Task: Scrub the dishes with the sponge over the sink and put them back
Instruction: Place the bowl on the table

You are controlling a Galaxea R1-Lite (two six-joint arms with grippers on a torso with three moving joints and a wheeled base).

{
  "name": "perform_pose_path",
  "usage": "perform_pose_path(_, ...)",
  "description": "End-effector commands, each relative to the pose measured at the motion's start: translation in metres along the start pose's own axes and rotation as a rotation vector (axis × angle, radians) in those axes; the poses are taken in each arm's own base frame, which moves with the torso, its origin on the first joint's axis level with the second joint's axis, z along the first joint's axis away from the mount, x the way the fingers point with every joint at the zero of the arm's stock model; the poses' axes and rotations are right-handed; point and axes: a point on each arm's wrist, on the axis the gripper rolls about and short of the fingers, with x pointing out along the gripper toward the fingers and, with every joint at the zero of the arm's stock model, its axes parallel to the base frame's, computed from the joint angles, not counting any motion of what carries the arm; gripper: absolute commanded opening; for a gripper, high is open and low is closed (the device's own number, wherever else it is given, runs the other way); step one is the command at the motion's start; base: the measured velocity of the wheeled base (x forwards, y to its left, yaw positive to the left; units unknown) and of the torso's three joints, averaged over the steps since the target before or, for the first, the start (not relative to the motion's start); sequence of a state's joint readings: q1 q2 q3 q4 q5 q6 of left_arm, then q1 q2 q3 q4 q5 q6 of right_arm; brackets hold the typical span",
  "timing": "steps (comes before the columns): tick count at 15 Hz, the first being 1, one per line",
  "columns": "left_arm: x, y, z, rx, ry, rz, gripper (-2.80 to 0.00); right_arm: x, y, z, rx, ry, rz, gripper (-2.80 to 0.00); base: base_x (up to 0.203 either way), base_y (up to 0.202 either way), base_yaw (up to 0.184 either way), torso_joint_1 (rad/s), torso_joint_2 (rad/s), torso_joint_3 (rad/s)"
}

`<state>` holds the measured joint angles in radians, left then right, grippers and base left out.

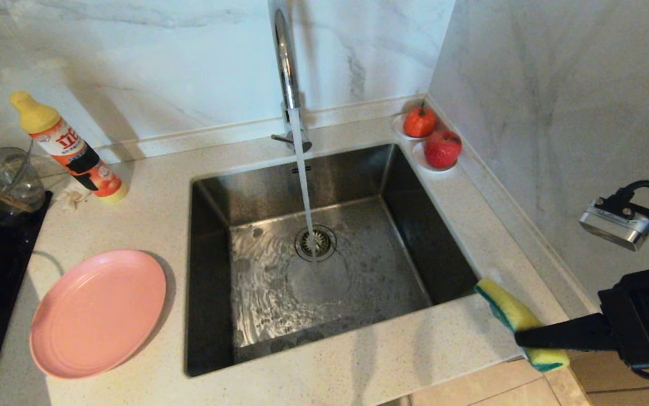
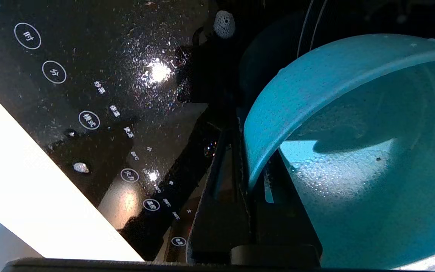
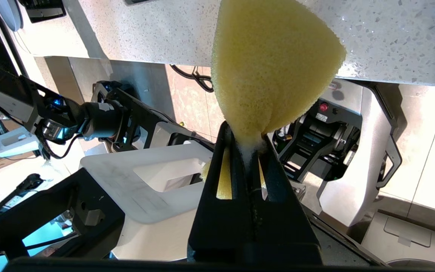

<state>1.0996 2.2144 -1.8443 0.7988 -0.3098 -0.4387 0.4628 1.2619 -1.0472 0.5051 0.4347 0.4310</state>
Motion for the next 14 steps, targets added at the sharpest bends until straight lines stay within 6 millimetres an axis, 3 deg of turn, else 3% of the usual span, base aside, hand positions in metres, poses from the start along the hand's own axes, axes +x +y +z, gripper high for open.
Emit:
perform_pose_path(1, 0.002, 0.001, 0.000, -0.004, 0.011, 0.004, -2.80, 0.001, 0.000, 0.000, 0.006, 0.007, -0.002, -2.80, 0.000, 0.000, 0.000, 0.000, 0.00, 0.000)
perform_pose_path(2, 0.000, 0.000, 0.000, -0.005, 0.007, 0.000, 0.00, 0.000, 0.000, 0.000, 0.004, 0.002, 0.000, -2.80, 0.000, 0.000, 0.000, 0.000, 0.00, 0.000)
perform_pose_path(6, -0.015, -0.004, -0.003, -0.011, 0.002, -0.020, 0.00, -0.001, -0.002, -0.005, 0.007, 0.010, 0.002, -2.80, 0.000, 0.000, 0.000, 0.000, 0.00, 0.000)
perform_pose_path(9, -0.037, -0.010, -0.007, -0.012, 0.004, -0.041, 0.00, -0.003, -0.001, -0.006, 0.004, 0.008, 0.010, -2.80, 0.000, 0.000, 0.000, 0.000, 0.00, 0.000)
perform_pose_path(14, -0.100, -0.026, -0.023, 0.031, -0.088, -0.131, 0.00, 0.001, -0.004, -0.008, 0.009, 0.026, 0.002, -2.80, 0.000, 0.000, 0.000, 0.000, 0.00, 0.000)
